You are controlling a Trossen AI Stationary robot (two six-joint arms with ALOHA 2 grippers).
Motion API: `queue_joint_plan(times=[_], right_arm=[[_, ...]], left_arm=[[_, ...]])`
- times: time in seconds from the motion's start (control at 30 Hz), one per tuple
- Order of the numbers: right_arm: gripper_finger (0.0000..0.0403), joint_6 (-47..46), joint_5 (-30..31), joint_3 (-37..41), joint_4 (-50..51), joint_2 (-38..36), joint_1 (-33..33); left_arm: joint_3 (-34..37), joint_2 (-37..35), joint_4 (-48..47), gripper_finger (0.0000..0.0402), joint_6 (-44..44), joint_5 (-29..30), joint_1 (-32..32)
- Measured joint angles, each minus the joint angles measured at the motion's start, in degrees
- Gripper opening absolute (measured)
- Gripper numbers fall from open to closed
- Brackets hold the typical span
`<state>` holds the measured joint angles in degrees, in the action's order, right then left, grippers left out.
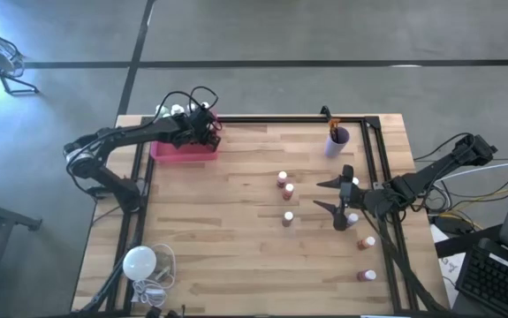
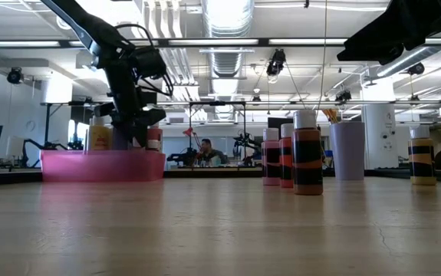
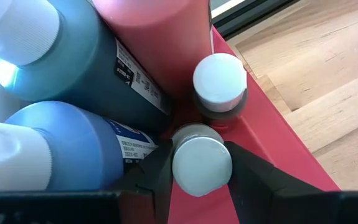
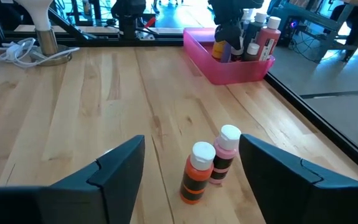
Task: Pick & Place Paint Supplies
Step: Put the small white paint bottle into the pink bin
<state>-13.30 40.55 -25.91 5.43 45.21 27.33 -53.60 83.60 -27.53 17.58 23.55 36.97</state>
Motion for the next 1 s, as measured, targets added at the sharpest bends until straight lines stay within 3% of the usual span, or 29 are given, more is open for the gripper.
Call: queue_joint_plan(times=[0.43, 1.0], right_arm=[[0.0226, -0.01, -0.02, 0.19, 0.09, 0.0, 0.0], [0.0263, -0.2, -0.03, 0.76, -0.06, 0.0, 0.02]], left_arm=[[0.0, 0.06, 1.22, 0.0151, -1.36, 0.26, 0.2], [0.0, 0.06, 1.83, 0.0156, -2.57, 2.12, 0.44]])
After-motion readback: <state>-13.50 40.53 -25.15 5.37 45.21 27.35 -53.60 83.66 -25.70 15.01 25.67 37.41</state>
